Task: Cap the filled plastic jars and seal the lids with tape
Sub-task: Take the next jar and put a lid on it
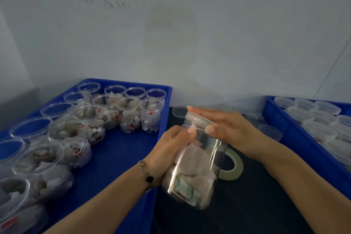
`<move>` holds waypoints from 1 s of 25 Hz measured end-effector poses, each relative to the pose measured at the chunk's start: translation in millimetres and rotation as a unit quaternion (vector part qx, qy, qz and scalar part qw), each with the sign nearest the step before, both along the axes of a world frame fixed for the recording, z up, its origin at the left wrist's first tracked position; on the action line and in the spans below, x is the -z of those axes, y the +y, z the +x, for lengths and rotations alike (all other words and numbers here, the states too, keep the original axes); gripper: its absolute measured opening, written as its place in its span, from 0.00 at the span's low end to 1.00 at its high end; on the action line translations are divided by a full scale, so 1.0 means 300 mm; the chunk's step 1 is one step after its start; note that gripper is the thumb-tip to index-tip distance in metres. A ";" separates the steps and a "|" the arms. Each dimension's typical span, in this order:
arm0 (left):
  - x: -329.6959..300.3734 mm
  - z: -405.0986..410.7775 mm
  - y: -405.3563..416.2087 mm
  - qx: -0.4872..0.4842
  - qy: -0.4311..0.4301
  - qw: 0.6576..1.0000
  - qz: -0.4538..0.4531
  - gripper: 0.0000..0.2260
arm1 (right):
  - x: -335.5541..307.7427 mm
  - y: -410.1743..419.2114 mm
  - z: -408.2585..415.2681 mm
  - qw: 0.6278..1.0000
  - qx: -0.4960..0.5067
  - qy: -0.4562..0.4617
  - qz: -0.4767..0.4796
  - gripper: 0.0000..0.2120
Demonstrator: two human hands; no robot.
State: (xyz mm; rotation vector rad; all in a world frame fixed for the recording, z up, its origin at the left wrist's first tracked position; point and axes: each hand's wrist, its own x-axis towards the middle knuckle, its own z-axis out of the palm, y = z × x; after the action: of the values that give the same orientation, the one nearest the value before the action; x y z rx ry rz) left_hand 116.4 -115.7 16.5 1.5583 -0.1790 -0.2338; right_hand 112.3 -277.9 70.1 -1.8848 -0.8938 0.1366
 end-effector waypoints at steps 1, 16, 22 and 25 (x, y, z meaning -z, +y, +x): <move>0.013 -0.022 0.008 -0.018 -0.052 0.998 0.005 0.14 | 0.002 -0.003 0.002 0.999 0.014 0.006 -0.029 0.18; 0.086 -0.034 0.031 -0.022 -0.202 0.957 0.207 0.35 | 0.067 0.004 0.018 0.961 0.032 -0.042 -0.270 0.25; 0.091 -0.033 0.033 -0.013 -0.202 0.946 0.255 0.23 | 0.120 0.068 0.047 0.912 0.162 -0.091 -0.365 0.41; 0.113 -0.002 0.049 -0.087 -0.166 0.966 0.179 0.37 | 0.137 -0.045 0.161 0.932 0.235 -0.026 -0.275 0.41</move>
State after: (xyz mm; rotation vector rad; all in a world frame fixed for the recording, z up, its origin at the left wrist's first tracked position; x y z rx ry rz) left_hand 115.7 -100.9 -17.4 1.9563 -0.2705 0.1450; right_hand 160.6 -291.3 29.0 -2.5868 -0.4313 0.0451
